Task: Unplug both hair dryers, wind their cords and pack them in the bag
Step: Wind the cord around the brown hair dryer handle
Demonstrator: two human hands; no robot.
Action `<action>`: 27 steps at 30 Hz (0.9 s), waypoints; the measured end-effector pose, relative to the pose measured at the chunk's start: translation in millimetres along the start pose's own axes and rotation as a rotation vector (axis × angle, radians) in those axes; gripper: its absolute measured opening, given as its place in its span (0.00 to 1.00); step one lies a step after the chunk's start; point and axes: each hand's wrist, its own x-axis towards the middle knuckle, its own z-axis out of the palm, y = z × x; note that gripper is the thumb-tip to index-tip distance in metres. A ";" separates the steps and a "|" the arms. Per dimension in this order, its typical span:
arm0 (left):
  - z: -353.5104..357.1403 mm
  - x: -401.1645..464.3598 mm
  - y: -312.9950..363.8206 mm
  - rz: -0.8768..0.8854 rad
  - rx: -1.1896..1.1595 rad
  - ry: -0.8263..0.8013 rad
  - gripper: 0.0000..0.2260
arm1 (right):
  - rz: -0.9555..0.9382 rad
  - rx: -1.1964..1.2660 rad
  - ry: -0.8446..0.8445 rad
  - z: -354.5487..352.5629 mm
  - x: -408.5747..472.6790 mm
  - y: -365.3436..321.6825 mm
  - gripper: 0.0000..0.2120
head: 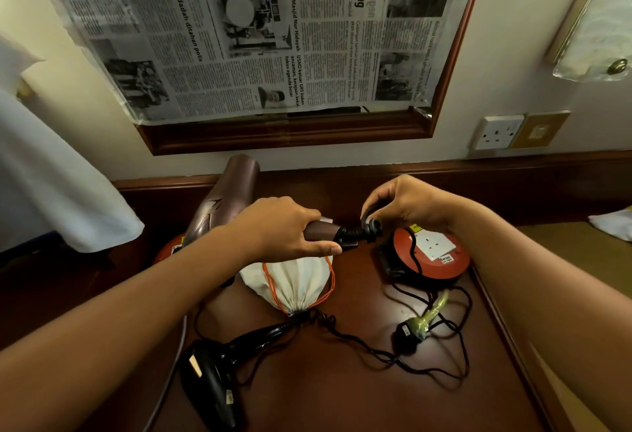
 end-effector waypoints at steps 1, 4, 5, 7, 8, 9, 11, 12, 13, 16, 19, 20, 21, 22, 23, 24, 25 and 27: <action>-0.6 1.6 1.3 -0.002 0.031 -0.006 0.28 | -0.007 -0.053 -0.002 -1.3 0.7 -3.0 0.04; -0.6 6.6 3.9 -0.019 0.092 -0.011 0.27 | -0.052 -0.189 0.045 -2.0 -0.6 -11.2 0.06; 0.2 8.1 4.2 -0.028 0.105 -0.010 0.27 | -0.072 -0.219 0.067 -2.3 -1.7 -14.3 0.07; 2.6 11.3 5.2 -0.044 0.121 -0.014 0.28 | -0.096 -0.260 0.095 -2.8 -3.8 -18.4 0.07; 3.9 13.0 6.7 -0.049 0.124 -0.017 0.29 | -0.103 -0.278 0.101 -2.2 -4.6 -19.9 0.08; 5.3 15.0 8.6 -0.055 0.123 -0.023 0.29 | -0.109 -0.296 0.106 -1.0 -5.8 -22.0 0.08; 8.2 18.5 11.8 -0.076 0.115 -0.026 0.29 | -0.120 -0.344 0.130 2.6 -7.2 -26.0 0.09; 10.0 19.8 12.6 -0.091 0.110 -0.025 0.29 | -0.127 -0.383 0.148 5.1 -8.2 -27.7 0.09; 11.9 21.0 12.6 -0.108 0.105 -0.025 0.30 | -0.128 -0.429 0.167 7.9 -9.4 -28.7 0.10; 17.9 23.4 9.8 -0.171 0.090 -0.034 0.30 | -0.120 -0.541 0.215 17.7 -13.1 -26.6 0.10; 23.6 23.7 8.4 -0.227 0.097 -0.031 0.31 | -0.104 -0.556 0.252 32.1 -18.5 -25.6 0.10; 25.8 23.2 8.3 -0.247 0.098 -0.027 0.31 | -0.094 -0.541 0.254 37.2 -20.4 -25.0 0.11; 28.1 22.7 8.5 -0.270 0.095 -0.022 0.32 | -0.079 -0.512 0.247 42.5 -21.8 -23.5 0.12; 30.3 21.7 8.9 -0.298 0.090 -0.018 0.32 | -0.059 -0.472 0.233 48.4 -22.6 -21.0 0.14; 32.2 20.6 9.5 -0.324 0.087 -0.015 0.32 | -0.036 -0.430 0.222 54.7 -22.9 -17.4 0.16; 33.7 19.4 10.4 -0.346 0.085 -0.013 0.32 | -0.014 -0.398 0.213 60.8 -23.1 -12.9 0.18; 35.2 18.4 11.1 -0.359 0.085 -0.012 0.31 | 0.005 -0.383 0.211 67.1 -23.5 -7.7 0.20; 36.9 16.9 12.2 -0.377 0.067 -0.007 0.30 | 0.002 -0.347 0.254 79.0 -23.1 4.1 0.22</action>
